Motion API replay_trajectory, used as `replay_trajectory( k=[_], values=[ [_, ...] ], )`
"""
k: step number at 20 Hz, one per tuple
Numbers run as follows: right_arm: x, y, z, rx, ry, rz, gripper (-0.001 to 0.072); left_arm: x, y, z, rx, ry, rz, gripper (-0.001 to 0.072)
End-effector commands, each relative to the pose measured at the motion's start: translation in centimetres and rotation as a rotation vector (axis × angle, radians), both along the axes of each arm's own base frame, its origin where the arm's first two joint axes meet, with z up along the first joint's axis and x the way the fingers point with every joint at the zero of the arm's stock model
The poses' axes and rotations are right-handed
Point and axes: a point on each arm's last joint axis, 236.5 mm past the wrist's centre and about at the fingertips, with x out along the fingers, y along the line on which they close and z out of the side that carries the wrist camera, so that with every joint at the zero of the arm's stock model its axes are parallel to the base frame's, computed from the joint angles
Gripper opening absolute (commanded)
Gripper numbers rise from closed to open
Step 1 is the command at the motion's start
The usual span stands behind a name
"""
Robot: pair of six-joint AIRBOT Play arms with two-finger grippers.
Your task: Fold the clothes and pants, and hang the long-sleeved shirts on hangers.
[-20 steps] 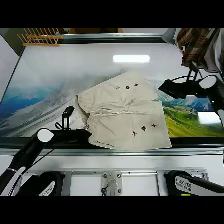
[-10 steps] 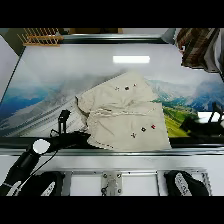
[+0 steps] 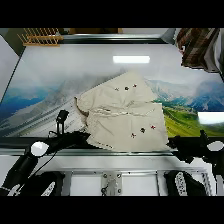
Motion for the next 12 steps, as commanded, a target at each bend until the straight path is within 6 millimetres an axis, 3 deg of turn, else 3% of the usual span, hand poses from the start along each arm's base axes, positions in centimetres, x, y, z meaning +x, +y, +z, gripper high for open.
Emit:
replay_trajectory(
  k=[1, 5, 12],
  values=[
    [-0.4, 0.6, -0.6, 0.02, 0.004, -0.014, 0.0468, 0.0, 0.0, 0.0, -0.001, -0.002, 0.0, 0.002],
    [-0.4, 1.3, -1.8, 0.001, 0.003, 0.007, 0.0468, 0.1, 0.0, 0.1, -0.001, -0.006, 0.004, 0.0019],
    [1.9, 2.0, -1.9, -0.068, -0.081, 0.054, 0.0468, 0.1, 0.0, 0.1, -0.002, -0.006, 0.004, 0.0019]
  ],
)
